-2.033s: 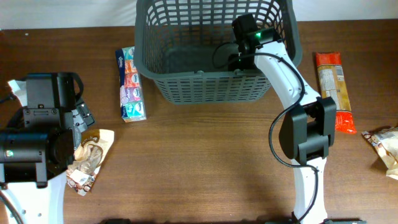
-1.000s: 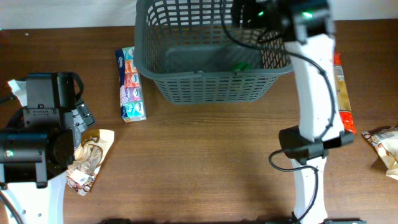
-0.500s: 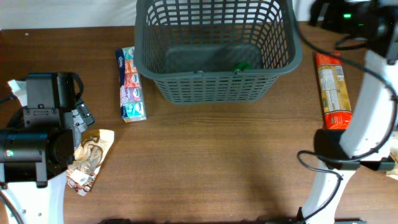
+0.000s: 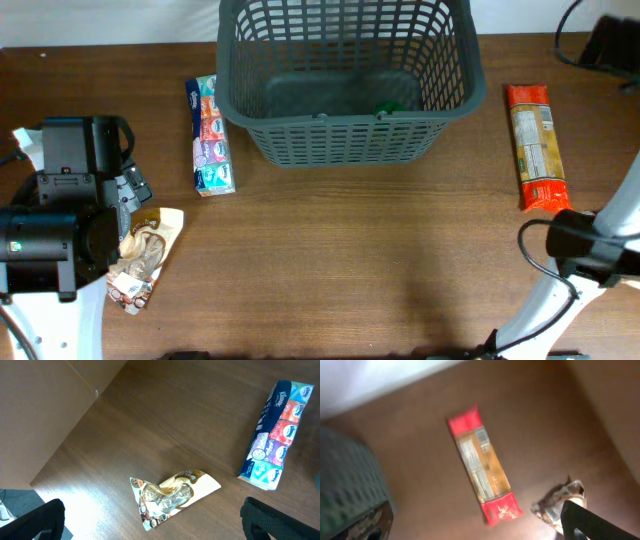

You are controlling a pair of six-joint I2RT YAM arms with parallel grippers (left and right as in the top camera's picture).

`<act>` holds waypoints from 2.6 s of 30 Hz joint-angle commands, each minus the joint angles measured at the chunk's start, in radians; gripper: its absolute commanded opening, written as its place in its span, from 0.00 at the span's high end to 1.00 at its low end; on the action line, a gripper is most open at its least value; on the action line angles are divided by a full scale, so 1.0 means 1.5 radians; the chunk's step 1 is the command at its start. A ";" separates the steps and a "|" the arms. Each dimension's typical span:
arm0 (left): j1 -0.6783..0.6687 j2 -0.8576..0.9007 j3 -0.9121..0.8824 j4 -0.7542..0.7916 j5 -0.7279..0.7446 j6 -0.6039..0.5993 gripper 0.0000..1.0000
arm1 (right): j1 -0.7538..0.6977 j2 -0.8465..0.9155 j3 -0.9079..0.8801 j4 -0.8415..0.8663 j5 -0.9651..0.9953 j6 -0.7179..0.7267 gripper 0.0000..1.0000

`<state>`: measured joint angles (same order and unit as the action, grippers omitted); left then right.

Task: Pack container
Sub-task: 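Open the right gripper and move it right toward the pasta packet, then grasp the orange pasta packet with the right gripper and lift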

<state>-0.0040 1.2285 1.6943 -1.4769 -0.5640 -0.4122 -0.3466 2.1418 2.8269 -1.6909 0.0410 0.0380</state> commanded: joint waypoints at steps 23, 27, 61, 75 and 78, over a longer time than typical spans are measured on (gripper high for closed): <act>0.004 -0.003 0.006 0.001 0.003 -0.002 0.00 | -0.060 0.039 -0.424 0.262 -0.011 -0.138 0.01; 0.003 -0.003 0.006 0.001 0.003 -0.002 0.00 | -0.060 0.070 -0.424 0.263 0.002 -0.150 0.01; 0.003 -0.003 0.006 0.001 0.002 -0.002 0.00 | -0.041 0.236 -0.427 0.253 0.028 -0.210 0.01; 0.003 -0.003 0.006 0.001 0.003 -0.001 0.00 | -0.041 0.261 -0.446 0.261 0.028 -0.210 0.01; 0.003 -0.003 0.006 0.001 0.003 -0.002 0.00 | -0.041 0.261 -0.446 0.262 0.028 -0.210 0.01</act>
<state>-0.0040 1.2285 1.6943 -1.4769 -0.5636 -0.4122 -0.4107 2.5072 2.1780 -1.3079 0.0662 -0.2703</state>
